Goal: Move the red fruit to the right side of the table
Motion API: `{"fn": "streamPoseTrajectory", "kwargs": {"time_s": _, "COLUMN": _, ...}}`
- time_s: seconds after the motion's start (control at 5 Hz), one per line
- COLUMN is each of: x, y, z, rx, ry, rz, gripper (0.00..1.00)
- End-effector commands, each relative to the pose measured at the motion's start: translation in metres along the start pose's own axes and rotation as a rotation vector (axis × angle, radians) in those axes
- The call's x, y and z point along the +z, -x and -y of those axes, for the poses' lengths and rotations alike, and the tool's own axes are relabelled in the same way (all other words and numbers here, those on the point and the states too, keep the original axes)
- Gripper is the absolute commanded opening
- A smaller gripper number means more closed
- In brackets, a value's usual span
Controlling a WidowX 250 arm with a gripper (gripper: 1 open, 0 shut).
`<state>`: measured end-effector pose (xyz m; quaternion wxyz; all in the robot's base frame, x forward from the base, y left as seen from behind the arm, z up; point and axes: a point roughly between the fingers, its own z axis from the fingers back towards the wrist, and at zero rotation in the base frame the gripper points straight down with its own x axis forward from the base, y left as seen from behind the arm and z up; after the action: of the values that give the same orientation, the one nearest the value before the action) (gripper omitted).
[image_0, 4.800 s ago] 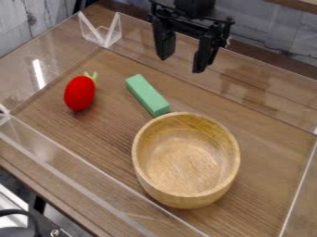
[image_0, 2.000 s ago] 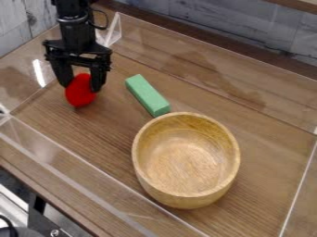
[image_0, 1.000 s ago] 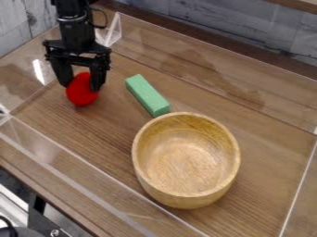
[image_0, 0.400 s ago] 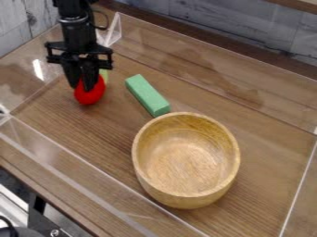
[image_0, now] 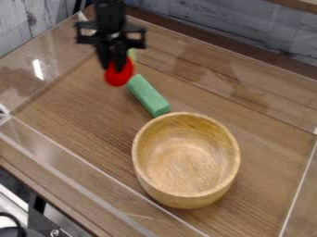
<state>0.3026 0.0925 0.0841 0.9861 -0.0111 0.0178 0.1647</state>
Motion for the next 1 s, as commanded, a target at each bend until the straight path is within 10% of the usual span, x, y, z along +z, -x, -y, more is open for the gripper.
{"fn": "streamPoseTrajectory", "kwargs": {"time_s": 0.0, "x": 0.031, "y": -0.016, "z": 0.045, "rx": -0.009, "ry": 0.022, "rz": 0.085, "gripper": 0.00}}
{"fn": "streamPoseTrajectory", "kwargs": {"time_s": 0.8, "x": -0.004, "y": -0.014, "z": 0.188, "rx": -0.029, "ry": 0.046, "rz": 0.043, "gripper": 0.00}}
